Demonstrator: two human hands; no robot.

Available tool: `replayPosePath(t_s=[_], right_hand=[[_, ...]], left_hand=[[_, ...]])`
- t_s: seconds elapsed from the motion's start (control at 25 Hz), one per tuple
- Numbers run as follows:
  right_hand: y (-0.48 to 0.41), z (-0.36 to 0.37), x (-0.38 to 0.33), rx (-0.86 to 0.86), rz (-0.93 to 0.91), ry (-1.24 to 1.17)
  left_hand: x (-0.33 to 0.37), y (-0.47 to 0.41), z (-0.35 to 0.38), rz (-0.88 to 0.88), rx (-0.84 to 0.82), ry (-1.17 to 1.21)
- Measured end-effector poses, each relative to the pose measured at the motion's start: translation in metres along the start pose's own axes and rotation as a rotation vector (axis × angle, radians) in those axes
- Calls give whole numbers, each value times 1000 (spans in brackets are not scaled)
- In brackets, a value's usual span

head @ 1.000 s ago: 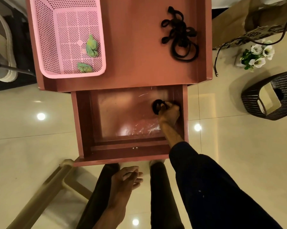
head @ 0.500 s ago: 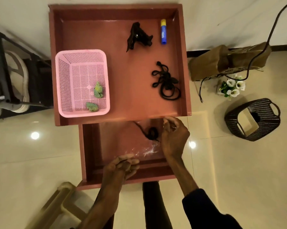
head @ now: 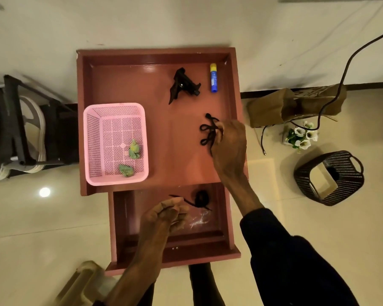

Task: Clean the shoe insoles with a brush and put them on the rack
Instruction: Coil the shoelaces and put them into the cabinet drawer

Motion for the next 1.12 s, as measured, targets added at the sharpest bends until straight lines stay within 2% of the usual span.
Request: replayPosePath(t_s=[0.08,0.16,0.28,0.4,0.52,0.64,0.8,1.12], right_hand=[[-21,5,9,-136,10,136],[-31,13,15,-306,54,175],[-27,30,18,-461,-22,241],[-16,39,26,-393,-29,186],[-9,27,27,-245,123,-187],[-8,7,19,-222,210,-510],[-7,-16,13,-303,239,-517],[-11,-32,17,-185,260,-453]], left_hand=[[5,-2,3,-14,3,16],[6,-5,4,-22,7,36],[7,-11,9,-35,3,26],[9,-11,13,-43,-1,31],[11,-13,9,-32,5,53],[18,-11,7,-30,-5,68],[44,-2,18,26,-38,-15],[65,-3,26,122,-67,-69]])
Point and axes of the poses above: each hand's wrist, its own y-axis away from the middle knuckle, its own z-axis out of the palm, x = y × z, the point moved 2 cm from there along -y, towards the middle knuckle, and after that the axes turned 7 degrees about y, right-handed, at the moved point
